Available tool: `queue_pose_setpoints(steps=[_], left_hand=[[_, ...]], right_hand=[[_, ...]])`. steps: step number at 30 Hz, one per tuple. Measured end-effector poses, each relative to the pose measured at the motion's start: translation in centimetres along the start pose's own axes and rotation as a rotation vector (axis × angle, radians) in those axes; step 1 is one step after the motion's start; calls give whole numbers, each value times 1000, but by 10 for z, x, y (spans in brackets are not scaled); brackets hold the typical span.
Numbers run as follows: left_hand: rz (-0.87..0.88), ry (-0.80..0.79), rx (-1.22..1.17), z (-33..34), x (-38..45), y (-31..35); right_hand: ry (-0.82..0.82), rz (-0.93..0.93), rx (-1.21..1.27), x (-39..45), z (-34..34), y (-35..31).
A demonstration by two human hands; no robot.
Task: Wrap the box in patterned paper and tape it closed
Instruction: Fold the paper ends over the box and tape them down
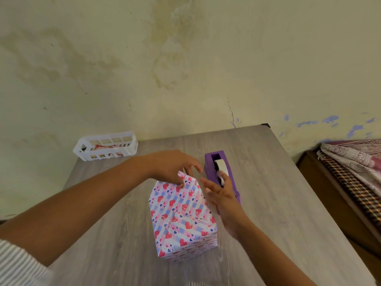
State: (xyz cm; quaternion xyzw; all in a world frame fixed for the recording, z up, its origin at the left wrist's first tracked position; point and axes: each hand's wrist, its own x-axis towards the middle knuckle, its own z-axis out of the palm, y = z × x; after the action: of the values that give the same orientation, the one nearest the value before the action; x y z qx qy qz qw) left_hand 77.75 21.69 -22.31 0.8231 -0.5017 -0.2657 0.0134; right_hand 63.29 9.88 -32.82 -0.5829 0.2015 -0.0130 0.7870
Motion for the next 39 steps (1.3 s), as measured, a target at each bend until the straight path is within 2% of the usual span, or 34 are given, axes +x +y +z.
queue_pose_setpoints(steps=[3,8,11,15,21,27,34,39], left_hand=[[-38,87,-128,3,-8,-6],[-171,503,-492,38,-36,-20],[-304,640,-691,73,-47,-20],[-433,664,-890,102,-46,-13],[-431,747,-1037,108,-39,-9],[-378,811,-1036,109,-34,-7],[-349,852,-1043,108,-31,-2],[-347,839,-1031,107,-29,-2]], right_hand=[[-152,65,6,17,-1,-9],[-272,106,17,34,-4,-17],[-293,118,-1,40,-3,-20],[-350,157,-45,45,-3,-24],[-351,142,-199,46,1,-27],[-277,107,-200,45,3,-24],[-260,15,-333,41,6,-22],[-188,-91,-419,40,7,-28]])
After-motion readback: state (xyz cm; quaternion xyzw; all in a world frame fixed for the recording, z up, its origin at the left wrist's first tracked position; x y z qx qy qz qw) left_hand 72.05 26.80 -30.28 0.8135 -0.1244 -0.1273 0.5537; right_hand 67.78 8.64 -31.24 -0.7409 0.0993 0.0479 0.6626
